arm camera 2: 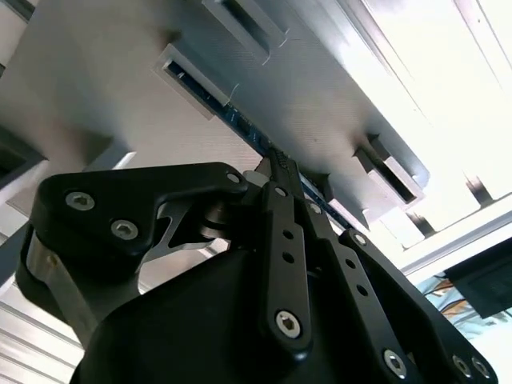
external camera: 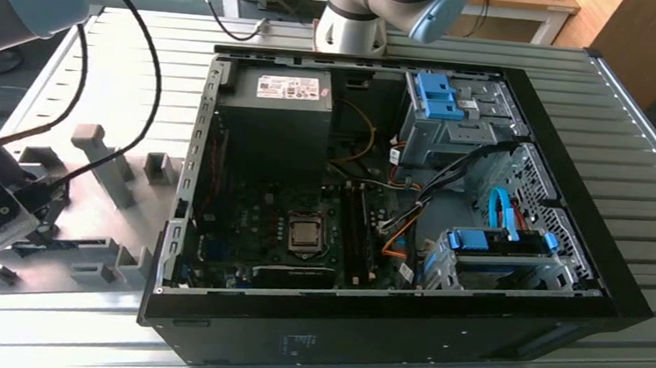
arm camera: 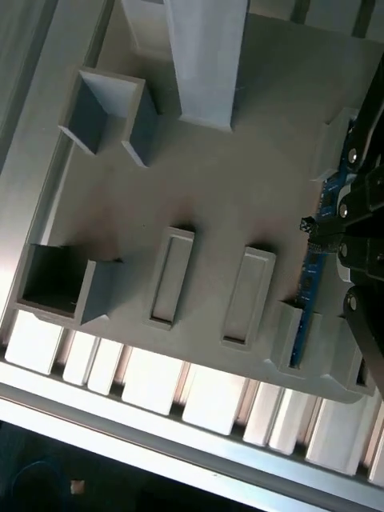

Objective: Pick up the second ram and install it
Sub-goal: 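Pick up the second ram and move it above second insertion slot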

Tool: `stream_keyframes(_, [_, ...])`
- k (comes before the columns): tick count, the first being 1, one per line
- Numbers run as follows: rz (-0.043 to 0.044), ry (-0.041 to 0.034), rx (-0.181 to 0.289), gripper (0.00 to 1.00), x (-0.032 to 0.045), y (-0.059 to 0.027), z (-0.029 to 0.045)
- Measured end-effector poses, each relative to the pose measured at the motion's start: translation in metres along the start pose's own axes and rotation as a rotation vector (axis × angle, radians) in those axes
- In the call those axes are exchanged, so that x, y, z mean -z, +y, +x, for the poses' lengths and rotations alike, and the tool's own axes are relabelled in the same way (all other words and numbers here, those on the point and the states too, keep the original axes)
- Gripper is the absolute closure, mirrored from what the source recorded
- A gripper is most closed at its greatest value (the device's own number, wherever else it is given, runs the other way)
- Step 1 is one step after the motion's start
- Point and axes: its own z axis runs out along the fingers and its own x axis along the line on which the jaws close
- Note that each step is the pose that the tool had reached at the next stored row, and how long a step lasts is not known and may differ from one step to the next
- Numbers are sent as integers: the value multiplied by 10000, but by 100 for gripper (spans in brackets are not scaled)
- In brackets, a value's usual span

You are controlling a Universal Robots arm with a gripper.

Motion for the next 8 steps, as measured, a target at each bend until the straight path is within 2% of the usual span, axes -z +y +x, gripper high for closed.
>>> stream_keyframes(8, [-26, 35, 791, 89, 0, 0, 0])
